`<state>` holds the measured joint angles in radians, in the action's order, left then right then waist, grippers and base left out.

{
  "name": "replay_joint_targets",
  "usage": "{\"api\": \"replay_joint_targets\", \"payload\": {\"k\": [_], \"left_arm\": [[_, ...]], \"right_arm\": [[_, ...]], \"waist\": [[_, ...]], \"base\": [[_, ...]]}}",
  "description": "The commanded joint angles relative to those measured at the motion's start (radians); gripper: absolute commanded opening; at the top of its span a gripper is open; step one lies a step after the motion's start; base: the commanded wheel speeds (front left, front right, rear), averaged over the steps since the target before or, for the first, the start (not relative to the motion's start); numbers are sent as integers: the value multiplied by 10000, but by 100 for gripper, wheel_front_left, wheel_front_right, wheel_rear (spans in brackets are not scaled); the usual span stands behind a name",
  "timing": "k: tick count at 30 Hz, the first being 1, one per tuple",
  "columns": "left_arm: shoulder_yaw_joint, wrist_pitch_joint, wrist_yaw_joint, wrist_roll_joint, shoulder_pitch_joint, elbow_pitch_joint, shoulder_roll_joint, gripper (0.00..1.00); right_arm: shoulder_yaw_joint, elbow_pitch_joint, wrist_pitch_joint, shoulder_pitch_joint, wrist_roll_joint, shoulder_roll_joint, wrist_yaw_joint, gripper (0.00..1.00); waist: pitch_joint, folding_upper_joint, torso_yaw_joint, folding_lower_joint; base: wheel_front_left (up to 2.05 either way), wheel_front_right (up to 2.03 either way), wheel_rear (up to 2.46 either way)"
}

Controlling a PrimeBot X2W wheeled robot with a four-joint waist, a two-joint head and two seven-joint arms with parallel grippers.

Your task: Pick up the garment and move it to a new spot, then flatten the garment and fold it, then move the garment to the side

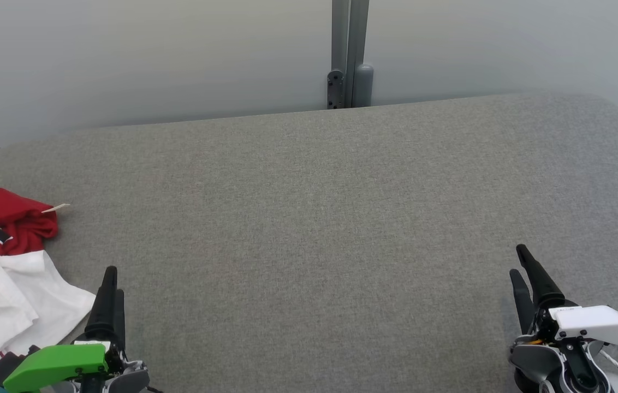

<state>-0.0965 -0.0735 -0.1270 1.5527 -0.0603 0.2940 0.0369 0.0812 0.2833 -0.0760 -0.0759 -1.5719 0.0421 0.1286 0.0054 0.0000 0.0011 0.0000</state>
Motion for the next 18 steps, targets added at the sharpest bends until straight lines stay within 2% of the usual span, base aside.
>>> {"api": "replay_joint_targets", "payload": {"k": [1, 18], "left_arm": [[2, 116, -18, -360, -233, -132, 47, 100], [-47, 859, -24, -3578, -299, -298, 65, 100]], "right_arm": [[-46, -225, 135, -216, 282, 126, 17, 100], [-290, -551, 877, -350, 3506, 174, 20, 100]], "waist": [[5, 0, 2, 0], [52, 0, 16, 0]], "base": [[0, 0, 0], [0, 0, 0]]}}
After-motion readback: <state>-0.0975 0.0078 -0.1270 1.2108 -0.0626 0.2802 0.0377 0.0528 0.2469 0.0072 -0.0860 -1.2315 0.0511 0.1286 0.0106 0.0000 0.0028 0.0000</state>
